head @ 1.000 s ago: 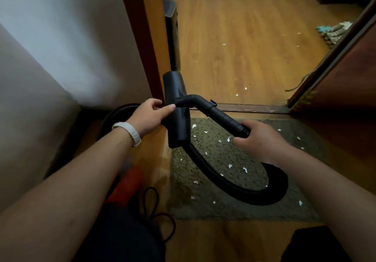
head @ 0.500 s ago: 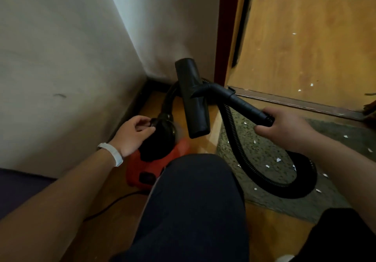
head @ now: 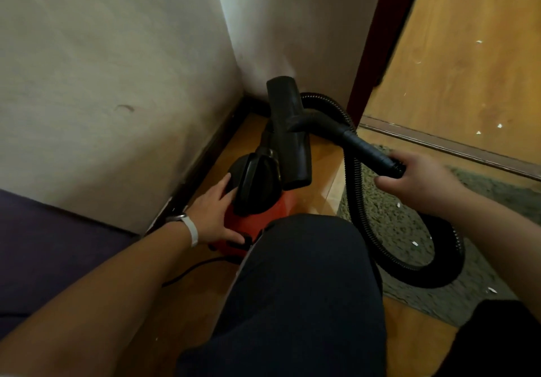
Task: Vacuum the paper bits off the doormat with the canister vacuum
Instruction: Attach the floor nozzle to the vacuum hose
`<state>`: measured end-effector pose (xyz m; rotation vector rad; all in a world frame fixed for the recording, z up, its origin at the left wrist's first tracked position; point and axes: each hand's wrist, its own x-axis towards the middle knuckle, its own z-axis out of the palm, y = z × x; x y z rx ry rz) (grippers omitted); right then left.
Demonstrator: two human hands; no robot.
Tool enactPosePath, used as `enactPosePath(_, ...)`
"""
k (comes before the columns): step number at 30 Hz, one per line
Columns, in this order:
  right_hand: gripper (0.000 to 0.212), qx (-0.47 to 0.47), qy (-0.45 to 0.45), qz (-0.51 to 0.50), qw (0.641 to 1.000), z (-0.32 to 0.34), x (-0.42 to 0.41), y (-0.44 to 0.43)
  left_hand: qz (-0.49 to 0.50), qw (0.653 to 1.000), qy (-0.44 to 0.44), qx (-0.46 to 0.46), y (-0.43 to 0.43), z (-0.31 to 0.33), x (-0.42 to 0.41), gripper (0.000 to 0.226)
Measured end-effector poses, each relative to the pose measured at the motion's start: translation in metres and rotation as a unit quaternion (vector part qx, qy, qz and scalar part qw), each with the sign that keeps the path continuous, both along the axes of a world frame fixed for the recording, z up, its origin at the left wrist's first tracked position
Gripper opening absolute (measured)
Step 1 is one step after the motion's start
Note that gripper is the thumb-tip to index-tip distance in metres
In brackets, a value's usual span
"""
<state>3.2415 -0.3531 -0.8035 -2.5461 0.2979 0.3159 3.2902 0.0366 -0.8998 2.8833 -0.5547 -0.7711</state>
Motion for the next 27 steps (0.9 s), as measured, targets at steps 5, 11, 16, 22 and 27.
enactPosePath(5, 0.021, 0.001, 0.01, 0.003, 1.0, -0.003, 0.004, 0.005, -0.079, 0.994, -0.063, 0.038, -0.002, -0.011, 0.008, 0.139)
enactPosePath(11, 0.017, -0.012, 0.02, 0.01, 1.0, -0.008, 0.006, 0.009, -0.082, 0.996, -0.041, 0.007, 0.002, -0.024, 0.012, 0.137)
enactPosePath(16, 0.018, -0.004, 0.017, -0.001, 1.0, -0.008, 0.006, 0.006, -0.084, 0.996, -0.037, 0.004, 0.005, -0.033, 0.014, 0.135)
enactPosePath(22, 0.024, 0.021, -0.003, -0.028, 0.999, -0.004, 0.0, -0.005, -0.089, 0.994, -0.046, 0.037, 0.002, -0.028, 0.013, 0.131)
enactPosePath(27, 0.022, 0.014, -0.011, -0.044, 0.999, -0.002, -0.01, -0.024, -0.016, 0.996, -0.062, -0.06, 0.001, -0.018, 0.008, 0.127)
